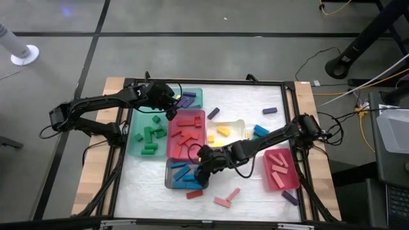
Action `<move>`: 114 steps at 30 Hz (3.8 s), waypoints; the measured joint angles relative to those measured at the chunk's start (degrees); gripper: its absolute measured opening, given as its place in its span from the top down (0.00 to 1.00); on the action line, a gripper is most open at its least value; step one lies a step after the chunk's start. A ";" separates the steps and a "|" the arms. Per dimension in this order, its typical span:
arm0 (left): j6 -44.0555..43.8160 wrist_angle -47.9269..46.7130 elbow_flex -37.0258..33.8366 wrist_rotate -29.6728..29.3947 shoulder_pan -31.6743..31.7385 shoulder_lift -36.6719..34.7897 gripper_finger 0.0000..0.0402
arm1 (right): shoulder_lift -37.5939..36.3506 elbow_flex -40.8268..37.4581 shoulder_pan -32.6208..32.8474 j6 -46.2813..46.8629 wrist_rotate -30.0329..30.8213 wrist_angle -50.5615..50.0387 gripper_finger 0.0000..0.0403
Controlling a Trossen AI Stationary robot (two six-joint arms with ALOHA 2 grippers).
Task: Sort blocks
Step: Put the violet block into the top green bin
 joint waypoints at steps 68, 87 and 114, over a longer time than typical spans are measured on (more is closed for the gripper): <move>-7.96 0.29 0.00 -0.02 0.00 0.00 0.55 | -12.43 0.00 -43.50 -50.06 -5.33 -15.50 0.51; -7.76 0.49 0.00 -0.03 -0.02 0.00 0.55 | -5.55 0.00 -44.96 -59.06 -6.19 -15.62 0.51; -21.94 0.48 0.00 -0.04 -0.02 0.00 0.55 | -3.04 -0.02 -47.51 -89.34 -6.29 -16.28 0.51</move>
